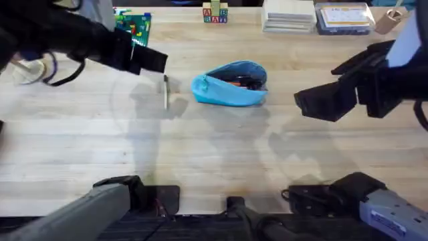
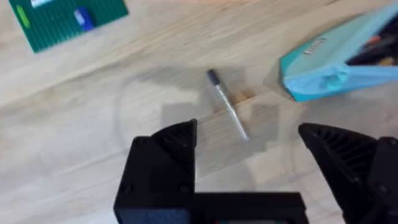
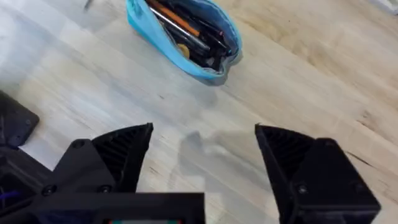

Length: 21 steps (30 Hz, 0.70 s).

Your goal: Unzip the bag, pick up the pens from the table one at a time and place them inside, then zip the bag closed.

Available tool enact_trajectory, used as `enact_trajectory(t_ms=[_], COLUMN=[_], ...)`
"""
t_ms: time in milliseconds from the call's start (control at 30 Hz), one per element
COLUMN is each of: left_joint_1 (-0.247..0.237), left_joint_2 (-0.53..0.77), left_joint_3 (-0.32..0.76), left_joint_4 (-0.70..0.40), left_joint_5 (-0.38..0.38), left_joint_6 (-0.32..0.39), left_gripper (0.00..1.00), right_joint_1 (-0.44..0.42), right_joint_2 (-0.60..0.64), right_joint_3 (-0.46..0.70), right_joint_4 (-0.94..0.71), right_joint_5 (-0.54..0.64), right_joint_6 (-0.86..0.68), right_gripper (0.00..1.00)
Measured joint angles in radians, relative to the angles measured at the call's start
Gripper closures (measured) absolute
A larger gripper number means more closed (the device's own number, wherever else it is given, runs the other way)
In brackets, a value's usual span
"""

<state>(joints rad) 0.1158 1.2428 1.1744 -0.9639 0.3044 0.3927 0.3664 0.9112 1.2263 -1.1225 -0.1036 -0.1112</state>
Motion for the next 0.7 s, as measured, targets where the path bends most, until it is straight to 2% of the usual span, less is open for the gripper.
enact_trajectory(t_ms=[233,367,533,700], left_joint_1=[0.000,-0.019,-0.084,-0.127], left_joint_2=[0.176,0.272,0.370,0.466], left_joint_3=[0.000,0.000,0.000,0.000], left_joint_4=[0.065,0.069,0.071,0.071], left_joint_5=[-0.071,-0.117,-0.164,-0.187], left_joint_6=[-0.224,-0.327,-0.397,-0.421], left_gripper=[0.006,0.005,0.005,0.005], right_joint_1=[0.000,0.000,0.000,0.000], right_joint_2=[0.000,0.000,0.000,0.000], right_joint_3=[0.000,0.000,0.000,0.000], right_joint_4=[0.000,0.000,0.000,-0.005], right_joint_5=[0.003,0.003,0.003,0.003], right_joint_6=[0.004,0.004,0.004,0.004], right_gripper=[0.004,0.005,0.004,0.005])
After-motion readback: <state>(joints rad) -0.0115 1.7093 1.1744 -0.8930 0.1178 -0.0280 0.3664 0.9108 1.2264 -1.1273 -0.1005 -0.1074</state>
